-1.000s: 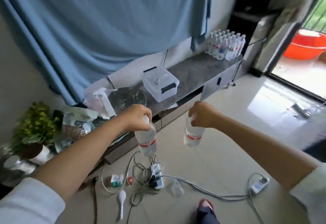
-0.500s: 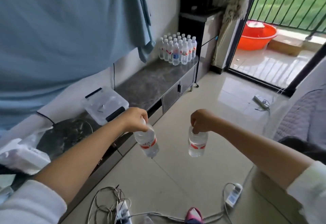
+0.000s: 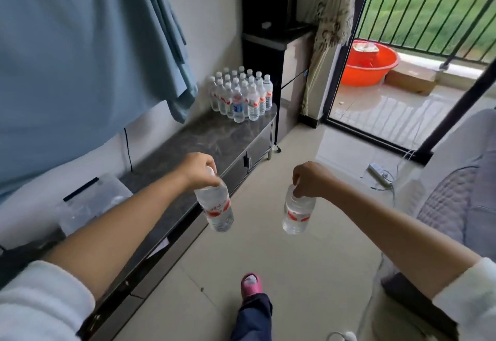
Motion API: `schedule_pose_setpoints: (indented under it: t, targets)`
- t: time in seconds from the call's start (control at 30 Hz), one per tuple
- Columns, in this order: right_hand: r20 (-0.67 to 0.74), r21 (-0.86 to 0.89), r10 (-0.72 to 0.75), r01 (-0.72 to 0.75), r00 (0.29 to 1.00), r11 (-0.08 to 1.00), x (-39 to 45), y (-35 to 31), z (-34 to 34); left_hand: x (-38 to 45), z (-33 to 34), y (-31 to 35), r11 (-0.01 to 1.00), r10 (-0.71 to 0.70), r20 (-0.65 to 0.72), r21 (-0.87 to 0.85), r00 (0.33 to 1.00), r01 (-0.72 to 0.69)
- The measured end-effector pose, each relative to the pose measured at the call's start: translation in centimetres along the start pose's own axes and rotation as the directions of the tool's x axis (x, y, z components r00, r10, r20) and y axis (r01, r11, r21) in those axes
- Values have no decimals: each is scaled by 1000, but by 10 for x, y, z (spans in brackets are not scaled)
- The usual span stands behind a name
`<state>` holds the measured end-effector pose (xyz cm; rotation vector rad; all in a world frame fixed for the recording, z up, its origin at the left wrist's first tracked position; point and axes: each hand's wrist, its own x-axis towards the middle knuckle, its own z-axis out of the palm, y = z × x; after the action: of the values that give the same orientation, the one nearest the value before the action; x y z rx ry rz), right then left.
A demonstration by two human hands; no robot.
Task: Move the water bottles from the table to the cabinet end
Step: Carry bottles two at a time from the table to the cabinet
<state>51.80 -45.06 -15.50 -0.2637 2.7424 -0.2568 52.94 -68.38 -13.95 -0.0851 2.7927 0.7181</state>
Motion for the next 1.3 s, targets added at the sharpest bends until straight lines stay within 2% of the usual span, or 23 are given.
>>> schedule_pose_setpoints:
  t: [0.3,0.53,0.73,1.07,1.3]
  targets:
    - [42,-15,59,-58,997,998,123,24,-59,155,-35,22,996,81,57,28,995,-83]
    - [-4,75,72,-72,997,995,218,49,-85,262,-43,32,998,62,19,-15,998,-62]
    - [30,117,40,-43,999,992,323,69,-105,360,-44,36,999,41,8,-26,999,-41]
    - [115,111,-106,93,988,989,485,108,-123,506,-28,44,987,-155,63,59,986,152]
    - [148,112,-133,117,980,987,574,112,-125,597,-13,29,971,-235,98,73,967,229]
